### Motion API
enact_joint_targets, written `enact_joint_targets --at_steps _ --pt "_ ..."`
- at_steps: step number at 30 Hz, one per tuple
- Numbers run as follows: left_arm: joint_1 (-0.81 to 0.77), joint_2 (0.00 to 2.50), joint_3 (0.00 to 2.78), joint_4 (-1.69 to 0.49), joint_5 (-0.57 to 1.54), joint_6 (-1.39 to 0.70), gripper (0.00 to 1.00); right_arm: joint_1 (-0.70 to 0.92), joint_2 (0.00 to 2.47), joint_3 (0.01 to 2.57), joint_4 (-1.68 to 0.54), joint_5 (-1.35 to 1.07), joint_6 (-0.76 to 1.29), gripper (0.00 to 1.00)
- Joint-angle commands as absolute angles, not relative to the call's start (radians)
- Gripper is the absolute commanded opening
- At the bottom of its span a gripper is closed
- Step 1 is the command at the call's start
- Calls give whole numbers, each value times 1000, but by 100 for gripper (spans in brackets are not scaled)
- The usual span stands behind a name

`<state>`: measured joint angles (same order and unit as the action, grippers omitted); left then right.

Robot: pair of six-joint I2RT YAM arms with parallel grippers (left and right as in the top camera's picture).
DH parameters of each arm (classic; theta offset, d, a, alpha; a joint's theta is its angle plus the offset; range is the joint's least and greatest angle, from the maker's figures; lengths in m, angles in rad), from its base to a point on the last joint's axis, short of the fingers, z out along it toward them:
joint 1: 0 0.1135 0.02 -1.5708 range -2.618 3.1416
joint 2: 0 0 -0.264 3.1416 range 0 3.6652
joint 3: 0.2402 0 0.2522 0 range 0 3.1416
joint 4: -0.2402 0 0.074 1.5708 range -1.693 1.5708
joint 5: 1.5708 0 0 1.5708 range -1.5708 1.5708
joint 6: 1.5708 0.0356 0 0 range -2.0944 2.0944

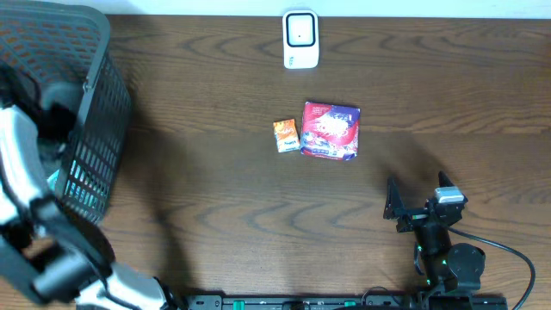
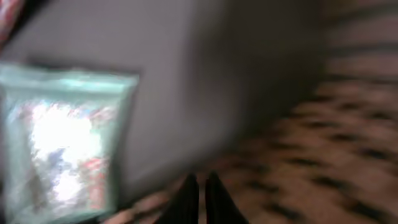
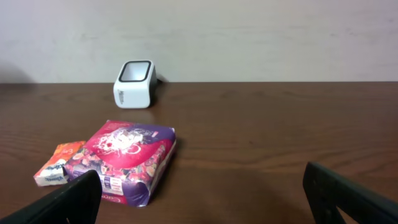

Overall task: Scan the item barcode
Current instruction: 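Reach the left gripper into the basket and grasp the mint-green pouch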

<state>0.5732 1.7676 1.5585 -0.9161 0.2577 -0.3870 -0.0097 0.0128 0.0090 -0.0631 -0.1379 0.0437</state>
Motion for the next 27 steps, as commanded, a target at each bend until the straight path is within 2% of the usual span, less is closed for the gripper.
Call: enact_joint_targets --at_steps 1,4,6,7,8,10,12,13,16,27 --pt "571 1589 1599 -839 471 -361 7 -13 9 6 -64 -141 36 99" --pt "570 1472 1599 -764 474 -372 7 -13 9 6 -64 -141 36 99" --pt "570 1411 1599 -760 399 -395 8 -13 9 6 -64 -141 36 99" --pt "570 1394 1599 -774 336 -414 15 -13 9 6 -64 -141 36 99" --pt "570 1385 1598 -798 261 -431 36 -13 9 6 -64 -141 36 99" --pt "570 1386 1595 -852 121 -455 66 -13 9 6 -64 -141 36 99" --pt "570 1404 1575 -889 17 -454 86 -13 9 6 -64 -141 36 99" --pt "570 1421 1558 -904 -25 -454 91 -13 9 6 -64 -141 36 99" --pt "570 1486 1515 -929 -61 -450 93 -13 9 6 -64 -141 37 99" --pt "570 1795 1489 -1017 -65 -378 93 -13 9 6 -64 -141 36 99"
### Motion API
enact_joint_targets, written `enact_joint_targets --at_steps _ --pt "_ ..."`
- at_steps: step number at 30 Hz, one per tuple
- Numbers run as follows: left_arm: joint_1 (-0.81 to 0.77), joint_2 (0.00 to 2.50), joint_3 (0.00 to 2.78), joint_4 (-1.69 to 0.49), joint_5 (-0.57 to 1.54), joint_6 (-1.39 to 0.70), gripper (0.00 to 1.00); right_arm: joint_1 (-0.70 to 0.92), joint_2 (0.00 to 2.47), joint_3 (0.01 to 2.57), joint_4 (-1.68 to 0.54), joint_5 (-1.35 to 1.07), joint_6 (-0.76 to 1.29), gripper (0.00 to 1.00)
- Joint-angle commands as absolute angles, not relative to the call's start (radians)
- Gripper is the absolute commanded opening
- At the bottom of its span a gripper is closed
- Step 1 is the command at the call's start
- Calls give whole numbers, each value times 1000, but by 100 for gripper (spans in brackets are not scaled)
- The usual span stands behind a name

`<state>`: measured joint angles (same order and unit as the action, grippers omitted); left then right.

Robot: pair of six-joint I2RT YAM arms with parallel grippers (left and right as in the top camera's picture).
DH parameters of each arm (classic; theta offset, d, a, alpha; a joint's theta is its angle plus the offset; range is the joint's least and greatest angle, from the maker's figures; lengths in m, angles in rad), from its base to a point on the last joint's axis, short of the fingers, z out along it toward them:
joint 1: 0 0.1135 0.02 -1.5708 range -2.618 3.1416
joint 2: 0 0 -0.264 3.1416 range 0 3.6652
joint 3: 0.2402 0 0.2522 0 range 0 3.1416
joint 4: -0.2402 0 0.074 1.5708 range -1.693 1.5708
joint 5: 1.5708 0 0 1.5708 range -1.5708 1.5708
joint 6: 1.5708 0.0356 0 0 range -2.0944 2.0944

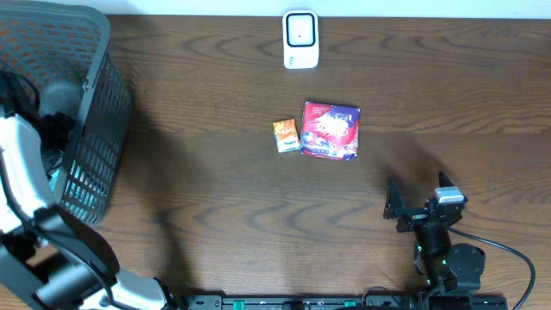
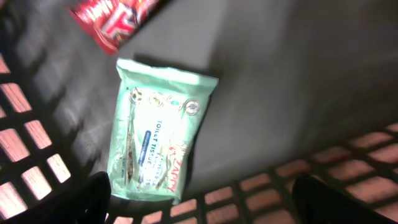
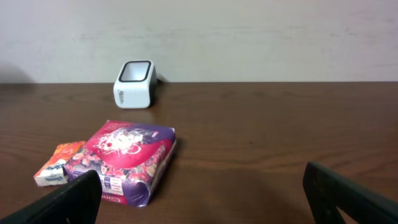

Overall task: Scan the item barcode
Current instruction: 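Reach the left gripper into the basket and grasp the mint-green pouch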

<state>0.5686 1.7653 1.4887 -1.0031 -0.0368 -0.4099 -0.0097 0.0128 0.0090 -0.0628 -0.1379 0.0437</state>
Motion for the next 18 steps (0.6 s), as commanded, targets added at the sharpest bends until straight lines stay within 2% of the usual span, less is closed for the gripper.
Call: enact_joint_targets --at_steps 1,14,16,18 --pt "570 1816 1489 -1022 -65 -379 93 -13 9 6 -64 -141 36 99" --pt "570 2024 1489 -1082 -94 -378 93 -13 9 6 -64 -141 36 99" --pt "570 2056 1489 -1092 -129 -378 92 -13 9 6 -64 -141 36 99" --pt "571 2086 1489 -1100 -144 -374 83 -13 9 6 -64 -141 36 99"
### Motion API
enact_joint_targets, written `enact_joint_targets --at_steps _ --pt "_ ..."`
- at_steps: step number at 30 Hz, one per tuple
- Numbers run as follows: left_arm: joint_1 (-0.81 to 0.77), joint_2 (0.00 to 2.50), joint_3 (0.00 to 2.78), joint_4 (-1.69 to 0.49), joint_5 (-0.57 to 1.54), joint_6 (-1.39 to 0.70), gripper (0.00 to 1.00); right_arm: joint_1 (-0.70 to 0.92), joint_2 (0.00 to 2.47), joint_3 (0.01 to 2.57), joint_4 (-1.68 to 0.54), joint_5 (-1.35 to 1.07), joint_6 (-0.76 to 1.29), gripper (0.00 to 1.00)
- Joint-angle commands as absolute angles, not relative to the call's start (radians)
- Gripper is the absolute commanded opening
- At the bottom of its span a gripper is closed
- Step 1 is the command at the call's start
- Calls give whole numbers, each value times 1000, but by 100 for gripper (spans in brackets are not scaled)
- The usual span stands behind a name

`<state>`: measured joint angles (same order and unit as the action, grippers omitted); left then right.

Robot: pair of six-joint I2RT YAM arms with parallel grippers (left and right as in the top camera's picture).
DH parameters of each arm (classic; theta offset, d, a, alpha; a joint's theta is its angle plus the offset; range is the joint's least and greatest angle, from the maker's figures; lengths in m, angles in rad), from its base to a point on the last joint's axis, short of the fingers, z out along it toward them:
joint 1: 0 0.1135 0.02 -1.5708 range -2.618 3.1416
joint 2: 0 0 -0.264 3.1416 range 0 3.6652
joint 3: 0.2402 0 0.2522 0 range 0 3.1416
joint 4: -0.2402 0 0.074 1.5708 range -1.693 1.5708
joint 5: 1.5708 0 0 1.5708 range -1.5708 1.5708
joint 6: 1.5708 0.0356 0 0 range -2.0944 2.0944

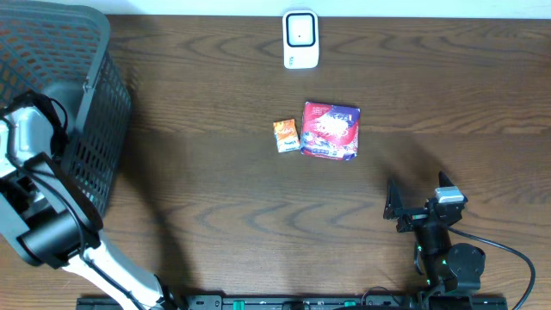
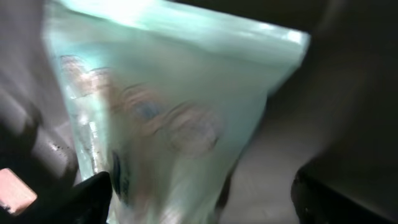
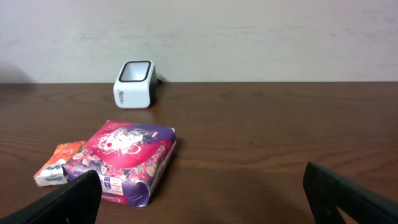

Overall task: Scan the item barcode
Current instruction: 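Reach the left gripper into the basket and grasp the mint-green pouch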

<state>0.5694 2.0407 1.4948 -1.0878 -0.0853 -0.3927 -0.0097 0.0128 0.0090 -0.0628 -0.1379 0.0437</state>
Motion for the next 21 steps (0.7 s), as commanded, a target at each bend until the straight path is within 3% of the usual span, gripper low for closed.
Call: enact_joint_targets --at_steps 1,4,7,15,21 --pt "571 2099 1489 -1103 -143 -375 77 -13 9 6 -64 -141 36 99" --pt "571 2121 1489 -1110 -143 -375 53 -13 9 6 -64 -141 36 99" --pt "571 2116 1489 -1112 -141 -375 11 -13 9 6 -65 -141 36 99" --pt "571 2054 1613 -1207 -86 -375 7 -13 9 6 -64 -141 36 99" --pt "571 1895 1780 -1199 148 -376 7 -13 9 6 -64 -141 36 99"
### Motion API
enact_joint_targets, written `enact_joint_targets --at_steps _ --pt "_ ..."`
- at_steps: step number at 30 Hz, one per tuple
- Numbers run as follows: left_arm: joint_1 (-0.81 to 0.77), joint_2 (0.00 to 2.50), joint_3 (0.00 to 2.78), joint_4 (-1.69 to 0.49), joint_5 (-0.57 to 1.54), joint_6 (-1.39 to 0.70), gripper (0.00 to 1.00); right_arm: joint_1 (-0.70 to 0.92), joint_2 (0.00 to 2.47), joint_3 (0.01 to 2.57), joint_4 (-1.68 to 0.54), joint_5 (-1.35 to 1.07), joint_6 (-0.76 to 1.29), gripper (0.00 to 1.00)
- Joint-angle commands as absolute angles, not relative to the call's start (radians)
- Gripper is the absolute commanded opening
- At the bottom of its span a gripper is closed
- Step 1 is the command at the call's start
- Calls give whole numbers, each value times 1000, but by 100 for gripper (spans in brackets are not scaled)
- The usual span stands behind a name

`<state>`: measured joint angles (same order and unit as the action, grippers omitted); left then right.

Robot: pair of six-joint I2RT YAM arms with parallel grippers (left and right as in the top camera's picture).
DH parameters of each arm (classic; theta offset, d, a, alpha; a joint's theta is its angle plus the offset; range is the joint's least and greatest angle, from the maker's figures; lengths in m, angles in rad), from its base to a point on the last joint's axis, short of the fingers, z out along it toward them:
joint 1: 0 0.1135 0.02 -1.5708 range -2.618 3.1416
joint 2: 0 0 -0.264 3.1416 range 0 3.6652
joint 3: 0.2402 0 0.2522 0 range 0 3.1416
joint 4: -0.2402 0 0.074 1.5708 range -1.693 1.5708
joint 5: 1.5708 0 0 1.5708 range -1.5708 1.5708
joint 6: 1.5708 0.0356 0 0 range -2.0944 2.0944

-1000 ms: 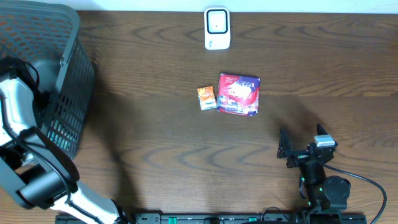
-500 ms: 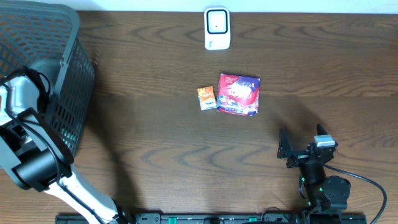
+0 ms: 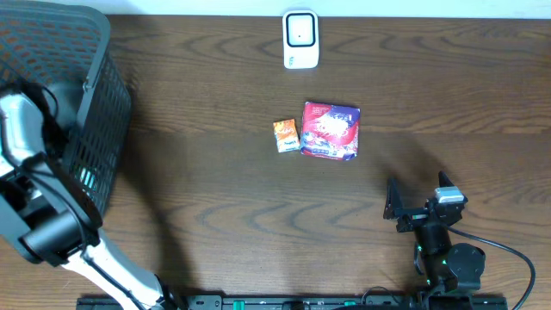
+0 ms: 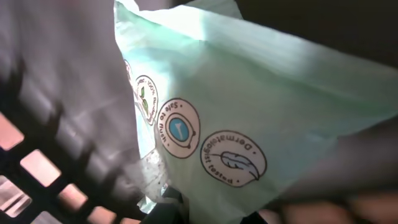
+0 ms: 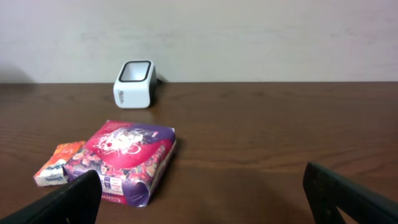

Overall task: Scan the item barcode
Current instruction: 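Reach the left gripper into the basket and grasp the mint-green pouch, then carry the green pouch under the scanner and release it on the table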

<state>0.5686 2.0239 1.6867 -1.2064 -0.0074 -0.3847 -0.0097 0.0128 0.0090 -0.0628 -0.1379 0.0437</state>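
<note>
A mint-green tissue pack point(image 4: 249, 106) with round printed seals fills the left wrist view, inside the black mesh basket point(image 3: 95, 129). My left gripper point(image 4: 205, 214) is at the pack's lower edge, its dark fingers drawn together on that edge. In the overhead view the left arm point(image 3: 21, 129) reaches down into the basket and its gripper is hidden. The white scanner point(image 3: 300, 39) stands at the table's far edge. My right gripper point(image 5: 205, 199) rests open near the front right, nothing between its fingers.
A red-purple packet point(image 3: 331, 131) and a small orange box point(image 3: 286, 135) lie side by side mid-table, in front of the scanner point(image 5: 134, 84). The basket's mesh wall point(image 4: 37, 155) is close on the left of the left gripper.
My left gripper's fingers stood wide apart either side of the green pack; now they are together at its lower edge. The right arm has not moved.
My left gripper was shut inside the basket with the green pack to its left. Then it was open above the pack, which lay flat beside a red wrapper. Then it was close over the pack, still open, and now it is shut on it.
</note>
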Motion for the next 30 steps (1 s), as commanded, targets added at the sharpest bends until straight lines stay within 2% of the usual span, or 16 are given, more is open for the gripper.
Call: enact_joint_targets --at_steps 1,4,10,15,22,27,30 --pt "571 1860 1798 -1180 196 -376 7 -13 9 6 -64 -141 36 99" --pt "571 1735 1824 -1092 292 -405 7 -13 9 6 -64 -141 36 99" --pt "555 1489 1824 -945 296 -476 7 -13 9 6 -64 -141 36 99" --pt "448 1346 1824 -897 315 -460 7 -13 9 6 -64 -141 36 99" --pt "38 1340 1814 -892 326 -162 7 -13 9 6 -64 -141 36 99" --pt "-251 1437 1778 -903 228 -142 7 -13 9 6 -65 -141 36 99" --pt "-360 1524 1776 -923 128 -142 7 -13 9 6 -64 -141 36 99"
